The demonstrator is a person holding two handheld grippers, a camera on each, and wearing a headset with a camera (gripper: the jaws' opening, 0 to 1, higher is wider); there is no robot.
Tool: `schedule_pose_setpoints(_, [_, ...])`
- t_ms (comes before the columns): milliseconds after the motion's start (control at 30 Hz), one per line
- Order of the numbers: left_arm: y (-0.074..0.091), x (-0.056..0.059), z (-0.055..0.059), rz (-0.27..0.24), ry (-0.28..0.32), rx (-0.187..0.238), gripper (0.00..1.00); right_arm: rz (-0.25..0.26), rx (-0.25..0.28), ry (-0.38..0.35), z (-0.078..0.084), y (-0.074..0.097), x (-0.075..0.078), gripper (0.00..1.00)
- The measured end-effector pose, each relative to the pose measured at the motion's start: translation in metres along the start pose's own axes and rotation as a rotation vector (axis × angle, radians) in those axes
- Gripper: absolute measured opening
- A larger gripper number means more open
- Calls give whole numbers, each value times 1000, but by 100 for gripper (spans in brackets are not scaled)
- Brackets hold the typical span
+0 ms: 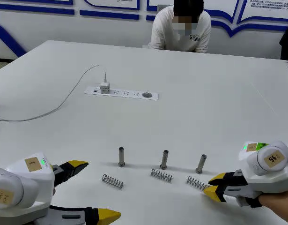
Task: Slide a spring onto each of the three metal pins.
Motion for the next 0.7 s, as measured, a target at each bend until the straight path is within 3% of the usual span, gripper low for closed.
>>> schedule_pose_setpoints(700, [-6,7,-7,40,-18,3,82,-14,-22,37,0,-8,1,12])
Point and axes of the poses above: the centre of the closed fingertips' face, and the gripper's own axes: y roughly backward along the fingers, x roughly to its right, z roughly out of its underside, the point moved 9 cm from there along y, roughly backward along the fingers
